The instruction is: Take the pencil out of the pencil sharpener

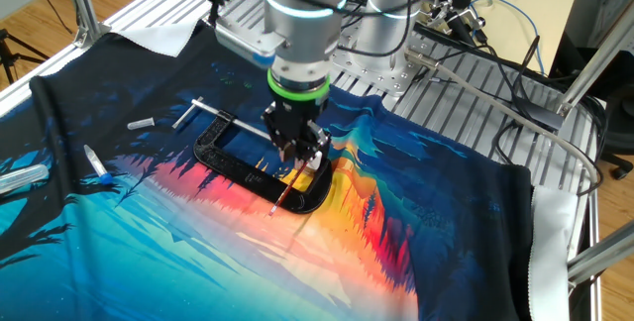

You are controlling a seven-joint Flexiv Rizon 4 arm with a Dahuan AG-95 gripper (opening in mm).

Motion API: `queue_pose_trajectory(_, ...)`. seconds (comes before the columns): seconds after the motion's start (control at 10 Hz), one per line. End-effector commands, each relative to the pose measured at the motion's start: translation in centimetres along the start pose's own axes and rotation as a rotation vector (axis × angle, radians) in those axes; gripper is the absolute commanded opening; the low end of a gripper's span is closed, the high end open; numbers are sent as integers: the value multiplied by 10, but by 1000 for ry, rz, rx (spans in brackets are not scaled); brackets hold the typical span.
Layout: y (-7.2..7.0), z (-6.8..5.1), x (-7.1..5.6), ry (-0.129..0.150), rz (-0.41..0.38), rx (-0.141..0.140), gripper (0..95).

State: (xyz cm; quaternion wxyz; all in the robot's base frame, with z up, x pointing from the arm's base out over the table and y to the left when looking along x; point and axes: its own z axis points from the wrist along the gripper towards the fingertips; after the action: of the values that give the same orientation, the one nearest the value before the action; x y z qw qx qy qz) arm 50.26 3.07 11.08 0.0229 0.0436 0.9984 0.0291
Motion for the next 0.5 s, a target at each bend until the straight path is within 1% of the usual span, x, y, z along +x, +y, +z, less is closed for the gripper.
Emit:
queue_pose_trajectory(0.1, 0, 6, 0, 4, -3, -1, 190)
queue_pose_trajectory(0.3, 1, 16, -1, 2, 1, -2, 190)
queue_pose_trajectory(0.4, 1, 22, -2, -2, 5, -2, 190)
queue_pose_trajectory(0.5, 1, 26, -2, -4, 7, -3, 190)
